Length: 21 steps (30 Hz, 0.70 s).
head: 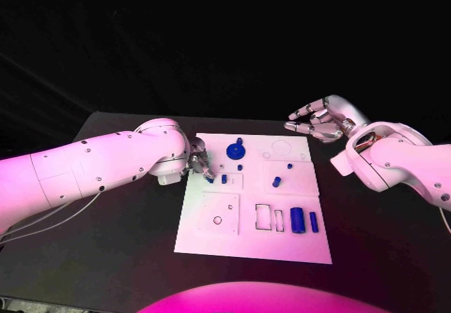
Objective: Assemble the parts on the task board
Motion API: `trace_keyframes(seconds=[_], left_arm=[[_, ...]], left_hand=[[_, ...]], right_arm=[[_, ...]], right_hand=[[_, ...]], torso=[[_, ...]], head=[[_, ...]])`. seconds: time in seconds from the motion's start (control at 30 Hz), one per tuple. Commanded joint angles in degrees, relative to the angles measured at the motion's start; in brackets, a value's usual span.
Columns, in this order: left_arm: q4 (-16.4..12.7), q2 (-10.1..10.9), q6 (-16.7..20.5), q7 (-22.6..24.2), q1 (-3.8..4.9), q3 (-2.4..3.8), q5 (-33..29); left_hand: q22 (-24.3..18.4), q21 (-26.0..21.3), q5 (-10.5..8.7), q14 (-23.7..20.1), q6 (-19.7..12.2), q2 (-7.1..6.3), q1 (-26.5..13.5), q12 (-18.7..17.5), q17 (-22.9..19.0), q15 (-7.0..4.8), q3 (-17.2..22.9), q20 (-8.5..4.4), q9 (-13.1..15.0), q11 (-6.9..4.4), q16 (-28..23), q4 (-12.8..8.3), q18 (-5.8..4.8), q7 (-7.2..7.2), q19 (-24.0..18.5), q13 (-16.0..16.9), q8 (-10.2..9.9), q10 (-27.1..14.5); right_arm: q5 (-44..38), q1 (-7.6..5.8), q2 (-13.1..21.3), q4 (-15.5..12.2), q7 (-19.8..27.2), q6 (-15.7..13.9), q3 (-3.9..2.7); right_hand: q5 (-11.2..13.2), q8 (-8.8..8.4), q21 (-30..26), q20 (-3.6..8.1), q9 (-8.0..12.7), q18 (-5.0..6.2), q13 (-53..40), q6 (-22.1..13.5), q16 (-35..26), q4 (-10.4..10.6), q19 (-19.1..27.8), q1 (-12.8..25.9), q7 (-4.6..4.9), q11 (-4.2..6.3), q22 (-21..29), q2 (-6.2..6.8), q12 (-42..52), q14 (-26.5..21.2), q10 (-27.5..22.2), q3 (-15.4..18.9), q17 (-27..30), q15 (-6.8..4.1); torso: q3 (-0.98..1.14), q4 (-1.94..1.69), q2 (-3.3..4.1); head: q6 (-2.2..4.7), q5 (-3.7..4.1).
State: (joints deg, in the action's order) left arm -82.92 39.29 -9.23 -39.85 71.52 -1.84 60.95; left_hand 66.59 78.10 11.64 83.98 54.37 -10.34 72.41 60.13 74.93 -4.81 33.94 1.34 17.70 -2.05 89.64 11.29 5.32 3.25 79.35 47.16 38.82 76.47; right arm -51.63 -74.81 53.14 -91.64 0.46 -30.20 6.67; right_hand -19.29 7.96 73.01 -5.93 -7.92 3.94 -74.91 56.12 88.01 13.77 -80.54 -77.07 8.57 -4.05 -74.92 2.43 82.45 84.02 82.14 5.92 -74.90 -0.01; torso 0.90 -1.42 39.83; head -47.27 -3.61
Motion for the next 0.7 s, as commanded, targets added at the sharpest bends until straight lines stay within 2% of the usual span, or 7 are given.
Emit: trace_keyframes(seconds=[0.03, 0.7], left_arm=[[0.22, -0.45, -2.22, -0.83, -0.17, -0.12, -0.39], [0.79, -1.11, -3.36, -1.63, -0.21, -0.15, -0.26]], left_hand=[[0.04, 0.32, 0.04, 5.99, 1.35, 0.48, 0.17, 0.2, 14.95, -0.3, 5.54, -0.03, 0.04, -0.04, 0.3, -5.26, -0.55, -1.12, 0.5, 0.07, 0.1, 0.32], [0.67, 0.65, -0.15, 6.02, 2.15, 0.06, -2.46, 1.43, 15.07, -0.49, 5.53, -0.15, 0.47, -0.36, 0.36, -4.98, -0.66, -1.61, 0.77, 1.72, 0.63, 1.39]], right_arm=[[-0.28, 0.04, 0.06, -0.17, 0.36, 0.67, 0.0], [-0.28, 0.04, 0.19, -0.46, 0.31, 0.75, 0.0]], right_hand=[[-0.17, 0.32, -0.3, 0.32, 0.0, 0.31, -6.49, 0.04, -0.21, -0.17, 0.15, 0.18, -0.25, 0.38, -2.01, -0.2, -0.02, 4.81, 0.06, 0.27, -10.49, -0.47], [-0.17, 0.32, -0.3, 0.32, 0.0, 0.31, -6.49, 0.04, -0.21, -0.17, 0.15, 0.18, -0.25, 0.38, -2.01, -0.2, -0.02, 4.81, 0.06, 0.27, -10.49, -0.47]], torso=[[0.02, 0.03, -0.02], [-0.01, -0.04, -0.03]], head=[[-0.07, 0.07], [-0.16, 0.33]])
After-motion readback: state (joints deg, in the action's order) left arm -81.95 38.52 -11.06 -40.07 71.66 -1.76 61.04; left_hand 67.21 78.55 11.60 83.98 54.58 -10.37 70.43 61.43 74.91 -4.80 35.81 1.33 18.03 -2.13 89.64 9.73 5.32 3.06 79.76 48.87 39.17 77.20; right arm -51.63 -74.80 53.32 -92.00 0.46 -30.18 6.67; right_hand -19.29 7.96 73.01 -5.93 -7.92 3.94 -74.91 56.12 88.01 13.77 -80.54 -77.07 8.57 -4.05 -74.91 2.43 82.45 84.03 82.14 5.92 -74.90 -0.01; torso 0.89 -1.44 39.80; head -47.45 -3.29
